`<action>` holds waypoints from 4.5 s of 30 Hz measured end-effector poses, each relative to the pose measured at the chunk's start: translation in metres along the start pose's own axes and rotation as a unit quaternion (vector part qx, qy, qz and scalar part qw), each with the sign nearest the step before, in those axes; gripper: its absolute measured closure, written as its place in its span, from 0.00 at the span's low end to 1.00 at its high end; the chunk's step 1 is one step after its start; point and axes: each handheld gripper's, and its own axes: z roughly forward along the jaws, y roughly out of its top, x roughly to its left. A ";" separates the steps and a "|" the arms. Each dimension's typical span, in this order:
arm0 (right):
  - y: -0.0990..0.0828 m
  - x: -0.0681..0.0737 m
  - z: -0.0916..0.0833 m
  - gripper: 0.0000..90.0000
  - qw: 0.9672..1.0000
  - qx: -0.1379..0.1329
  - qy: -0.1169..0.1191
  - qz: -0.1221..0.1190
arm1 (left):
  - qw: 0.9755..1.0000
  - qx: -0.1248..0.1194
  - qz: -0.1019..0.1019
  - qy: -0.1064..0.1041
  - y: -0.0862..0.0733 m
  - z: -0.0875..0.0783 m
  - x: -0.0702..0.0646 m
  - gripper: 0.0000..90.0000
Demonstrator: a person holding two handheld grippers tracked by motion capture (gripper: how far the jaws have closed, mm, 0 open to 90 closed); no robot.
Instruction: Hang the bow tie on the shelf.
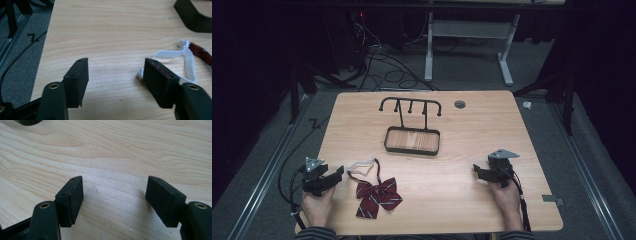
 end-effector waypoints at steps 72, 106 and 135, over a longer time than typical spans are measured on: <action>0.000 0.000 0.000 0.35 1.000 0.000 0.001 0.001 | 0.979 0.108 0.136 -0.103 0.054 0.073 -0.078 0.77; 0.000 0.000 0.000 0.35 1.000 0.000 0.001 0.000 | 0.979 0.048 0.143 -0.138 0.076 0.027 -0.079 0.97; 0.000 0.000 0.000 0.35 1.000 0.000 0.001 0.000 | 0.970 -0.028 0.166 -0.175 0.112 -0.029 -0.096 0.97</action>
